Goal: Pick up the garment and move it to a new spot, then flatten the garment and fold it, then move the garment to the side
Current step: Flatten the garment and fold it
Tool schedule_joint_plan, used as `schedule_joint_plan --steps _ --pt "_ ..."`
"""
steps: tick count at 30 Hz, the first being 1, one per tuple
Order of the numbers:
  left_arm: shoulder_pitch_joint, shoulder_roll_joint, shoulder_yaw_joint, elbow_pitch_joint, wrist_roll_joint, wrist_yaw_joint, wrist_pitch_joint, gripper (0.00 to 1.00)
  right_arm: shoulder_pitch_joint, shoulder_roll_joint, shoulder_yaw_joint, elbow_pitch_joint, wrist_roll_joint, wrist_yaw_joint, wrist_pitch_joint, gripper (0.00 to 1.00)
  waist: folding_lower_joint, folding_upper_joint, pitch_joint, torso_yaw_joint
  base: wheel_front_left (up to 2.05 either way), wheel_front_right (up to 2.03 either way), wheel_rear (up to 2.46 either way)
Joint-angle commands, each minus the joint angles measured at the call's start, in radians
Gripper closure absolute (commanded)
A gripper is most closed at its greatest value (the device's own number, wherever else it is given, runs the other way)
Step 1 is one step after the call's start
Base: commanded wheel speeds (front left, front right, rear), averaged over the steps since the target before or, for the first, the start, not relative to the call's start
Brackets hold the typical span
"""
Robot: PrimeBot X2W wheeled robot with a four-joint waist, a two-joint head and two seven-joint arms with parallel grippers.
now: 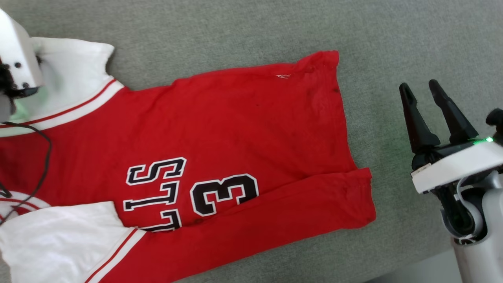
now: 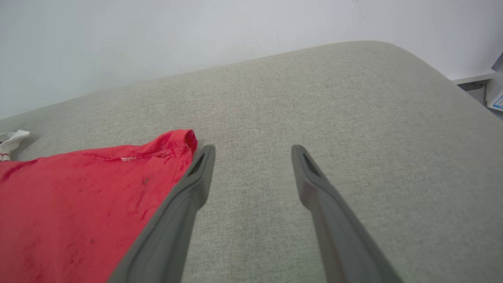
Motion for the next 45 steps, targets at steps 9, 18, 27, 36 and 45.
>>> schedule_joint_plan --steps 9,18,27,36,45 --pt "-0.006 -0.072 -0.027 -0.007 0.016 -0.066 -0.116 1.0 -0.16 -0.078 0.047 0.206 0.135 0.0 0.292 0.0 -0.0001 0.0 -0.084 0.109 0.0 0.0 0.0" --pt "-0.065 -0.138 -0.074 -0.041 0.047 -0.102 -0.16 1.0 -0.35 -0.126 0.127 0.357 0.185 0.0 0.512 0.0 -0.0001 0.0 -0.056 0.204 0.0 0.0 0.0" --pt "-0.076 -0.158 -0.083 -0.035 0.052 -0.115 -0.197 1.0 -0.409 -0.118 0.214 0.509 0.181 -0.001 0.753 0.62 -0.0001 0.0 -0.029 0.233 0.0 0.0 0.0" --pt "-0.048 -0.168 -0.065 -0.001 0.032 -0.126 -0.249 1.0 -0.469 -0.128 0.209 0.507 0.168 -0.001 0.758 1.0 -0.0001 0.0 -0.064 0.245 0.0 0.0 0.0" --pt "0.11 -0.16 0.006 -0.014 -0.029 -0.114 -0.38 1.0 -0.406 -0.155 0.133 0.427 0.171 0.0 0.63 1.0 -0.0001 0.0 -0.191 0.257 0.0 0.0 0.0"
